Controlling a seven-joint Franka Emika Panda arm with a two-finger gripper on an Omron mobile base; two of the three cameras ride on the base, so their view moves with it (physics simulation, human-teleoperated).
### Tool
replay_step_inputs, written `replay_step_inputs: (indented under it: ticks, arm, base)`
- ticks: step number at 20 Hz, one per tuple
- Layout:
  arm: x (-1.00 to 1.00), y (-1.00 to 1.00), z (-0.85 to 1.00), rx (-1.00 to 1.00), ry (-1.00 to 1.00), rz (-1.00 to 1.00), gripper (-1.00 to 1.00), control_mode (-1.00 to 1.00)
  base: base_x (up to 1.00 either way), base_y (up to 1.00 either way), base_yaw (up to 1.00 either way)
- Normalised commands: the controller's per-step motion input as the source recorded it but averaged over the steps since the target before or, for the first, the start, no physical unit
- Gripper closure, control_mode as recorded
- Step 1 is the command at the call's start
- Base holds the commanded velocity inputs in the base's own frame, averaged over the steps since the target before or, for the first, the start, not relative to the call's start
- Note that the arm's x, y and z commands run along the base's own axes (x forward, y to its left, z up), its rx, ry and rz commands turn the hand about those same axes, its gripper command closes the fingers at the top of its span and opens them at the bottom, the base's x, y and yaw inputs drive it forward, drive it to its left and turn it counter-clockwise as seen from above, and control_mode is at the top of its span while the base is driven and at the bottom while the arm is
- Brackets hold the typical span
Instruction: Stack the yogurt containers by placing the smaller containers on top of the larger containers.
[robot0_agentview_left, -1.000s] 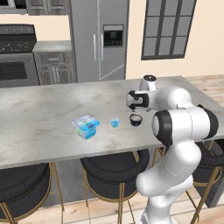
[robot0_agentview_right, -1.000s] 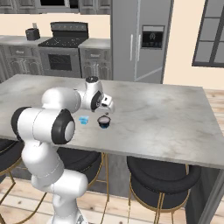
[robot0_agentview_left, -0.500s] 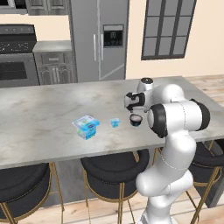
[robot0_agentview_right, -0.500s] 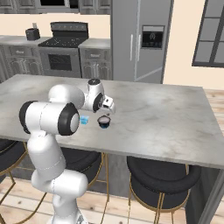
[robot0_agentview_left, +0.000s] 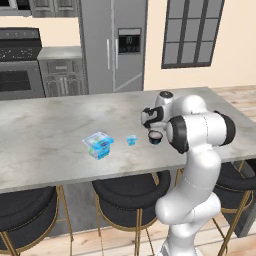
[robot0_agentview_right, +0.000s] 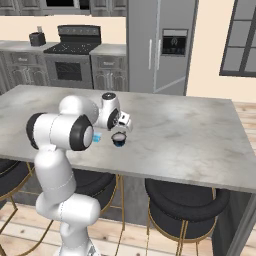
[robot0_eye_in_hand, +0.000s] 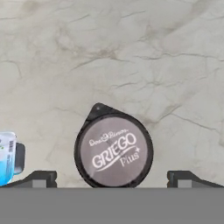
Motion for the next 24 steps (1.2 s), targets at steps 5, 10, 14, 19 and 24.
replay_step_inputs:
  ticks: [5,10,14,19,24]
  arm:
    - [0.03,0.0,-0.16,0.0,0.0,0.0,-1.0,-1.0]
    - [0.04,0.0,-0.11,0.0,0.0,0.0,-1.0,-1.0]
    - [0.04,0.0,-0.11,0.0,0.0,0.0,-1.0,-1.0]
    - [0.04,0.0,-0.11,0.0,0.0,0.0,-1.0,-1.0]
    - [0.02,0.0,-0.1,0.0,0.0,0.0,-1.0,-1.0]
  base:
    - [0.0,0.0,0.0]
    - [0.0,0.0,0.0]
    - [0.0,0.0,0.0]
    - [0.0,0.0,0.0]
    - [0.0,0.0,0.0]
